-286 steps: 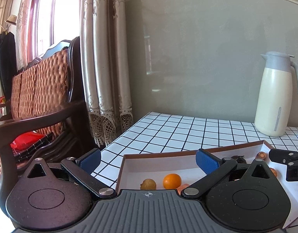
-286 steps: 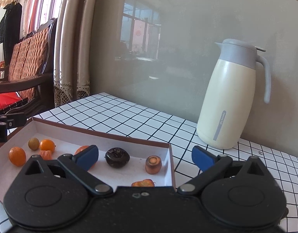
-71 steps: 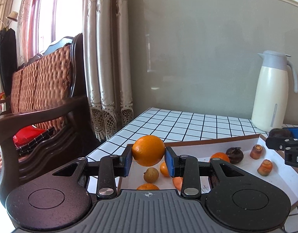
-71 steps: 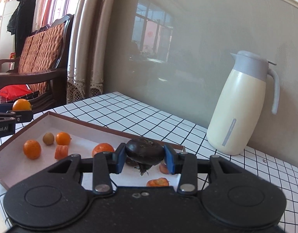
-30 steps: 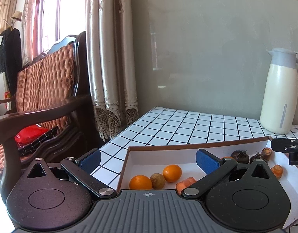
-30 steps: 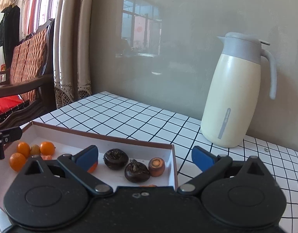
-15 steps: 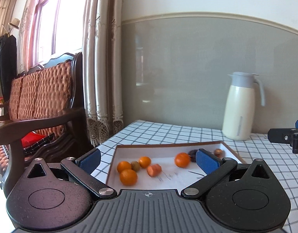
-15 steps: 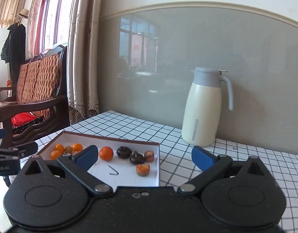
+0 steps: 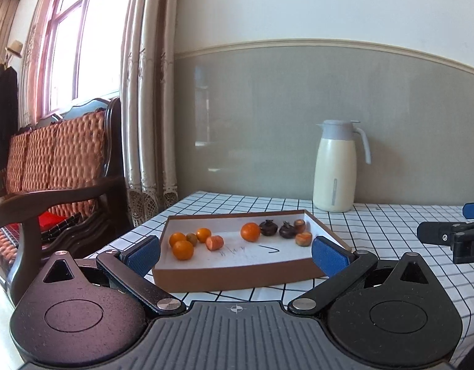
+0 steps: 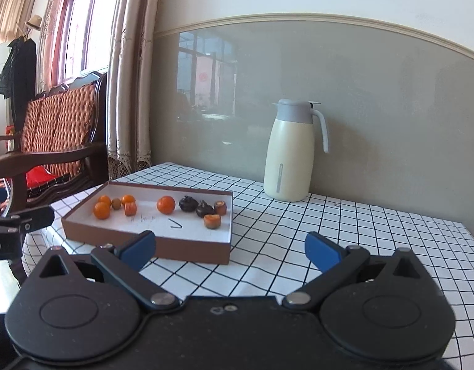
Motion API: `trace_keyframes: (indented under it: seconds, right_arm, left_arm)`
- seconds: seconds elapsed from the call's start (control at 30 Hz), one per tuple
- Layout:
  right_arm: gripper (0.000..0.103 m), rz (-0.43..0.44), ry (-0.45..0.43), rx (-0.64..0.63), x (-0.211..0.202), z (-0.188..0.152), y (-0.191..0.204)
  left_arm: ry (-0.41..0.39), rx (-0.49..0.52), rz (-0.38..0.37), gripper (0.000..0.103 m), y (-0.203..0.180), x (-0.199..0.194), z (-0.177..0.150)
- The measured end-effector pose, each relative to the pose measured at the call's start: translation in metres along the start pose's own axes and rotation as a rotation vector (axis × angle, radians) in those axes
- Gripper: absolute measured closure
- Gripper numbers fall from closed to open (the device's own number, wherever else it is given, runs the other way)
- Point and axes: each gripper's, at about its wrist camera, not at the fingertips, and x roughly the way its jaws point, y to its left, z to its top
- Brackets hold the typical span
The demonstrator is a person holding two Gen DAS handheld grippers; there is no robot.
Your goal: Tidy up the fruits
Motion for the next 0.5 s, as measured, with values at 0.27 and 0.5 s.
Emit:
trace_keyframes:
  seconds: [0.27, 0.5]
  right_arm:
    - [0.006, -0.018, -0.059, -0.027, -0.016, -0.018, 0.007]
    - [0.006, -0.028, -0.054, -0.013, -0.015, -0.021, 0.003]
  left_arm:
    - [-0.049, -0.024, -0.015, 0.000, 0.002, -0.013, -0.019]
    - [-0.033, -0.035, -0.021, 0.000, 0.000, -0.008, -0.020]
